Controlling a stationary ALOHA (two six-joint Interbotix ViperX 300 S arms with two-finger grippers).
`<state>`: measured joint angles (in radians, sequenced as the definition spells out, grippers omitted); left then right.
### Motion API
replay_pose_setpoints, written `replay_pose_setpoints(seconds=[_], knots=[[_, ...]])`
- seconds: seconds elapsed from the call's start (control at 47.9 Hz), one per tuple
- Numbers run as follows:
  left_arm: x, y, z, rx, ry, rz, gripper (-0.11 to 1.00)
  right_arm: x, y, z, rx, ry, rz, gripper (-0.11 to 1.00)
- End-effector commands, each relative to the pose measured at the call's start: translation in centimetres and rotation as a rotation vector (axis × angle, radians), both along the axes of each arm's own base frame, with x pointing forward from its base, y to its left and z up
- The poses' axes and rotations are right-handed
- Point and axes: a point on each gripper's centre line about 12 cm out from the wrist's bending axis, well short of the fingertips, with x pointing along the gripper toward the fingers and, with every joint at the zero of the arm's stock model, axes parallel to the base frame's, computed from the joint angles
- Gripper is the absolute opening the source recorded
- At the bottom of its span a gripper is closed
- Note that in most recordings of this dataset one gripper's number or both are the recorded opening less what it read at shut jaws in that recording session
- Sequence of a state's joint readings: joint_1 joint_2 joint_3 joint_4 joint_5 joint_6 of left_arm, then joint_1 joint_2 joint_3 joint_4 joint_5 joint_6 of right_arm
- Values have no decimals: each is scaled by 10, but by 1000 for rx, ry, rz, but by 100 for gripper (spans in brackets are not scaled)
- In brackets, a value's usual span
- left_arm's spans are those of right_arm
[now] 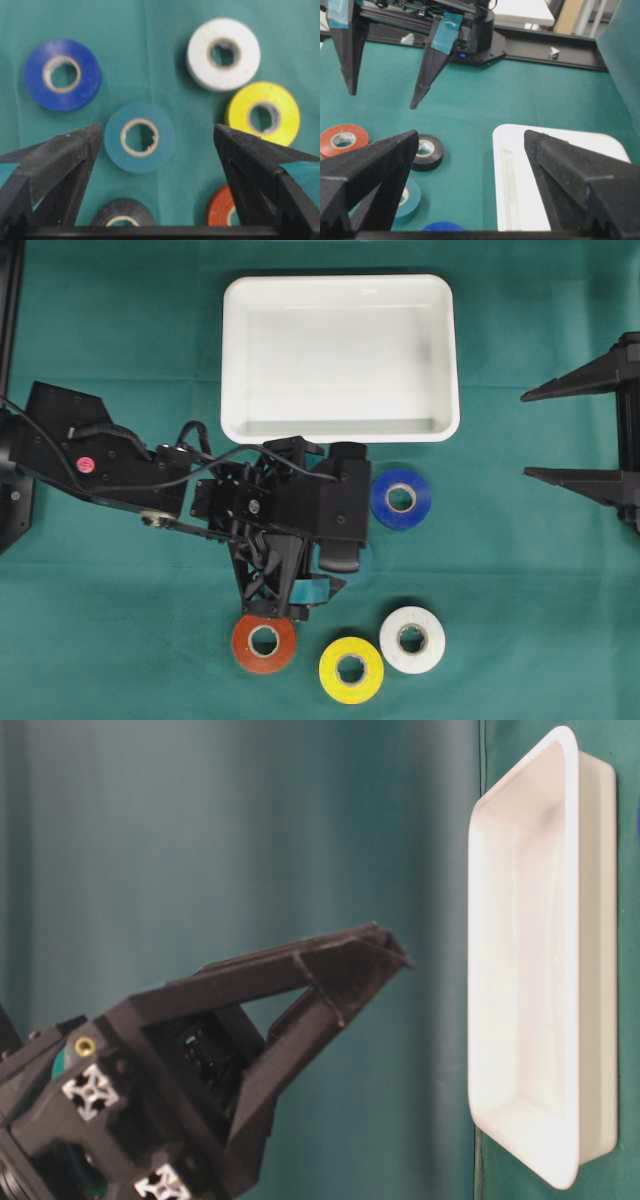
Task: Pick up the tape from a random location and place it into the white case.
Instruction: 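Move the left gripper over the teal tape roll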
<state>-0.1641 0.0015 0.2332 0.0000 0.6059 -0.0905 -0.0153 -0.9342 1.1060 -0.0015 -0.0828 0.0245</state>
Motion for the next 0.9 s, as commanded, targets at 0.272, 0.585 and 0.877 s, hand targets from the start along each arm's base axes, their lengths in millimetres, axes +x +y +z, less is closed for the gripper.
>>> replay_pose_setpoints(seconds=[0.272, 0.585, 0.877], knots=[[3, -6, 16, -4, -21, -12, 99, 3, 0, 11, 3, -22, 0, 91], [3, -6, 16, -5, -23, -11, 99, 3, 0, 10, 3, -15, 0, 91], [3, -6, 16, -11, -20, -4, 99, 4, 0, 10, 3, -14, -2, 91]])
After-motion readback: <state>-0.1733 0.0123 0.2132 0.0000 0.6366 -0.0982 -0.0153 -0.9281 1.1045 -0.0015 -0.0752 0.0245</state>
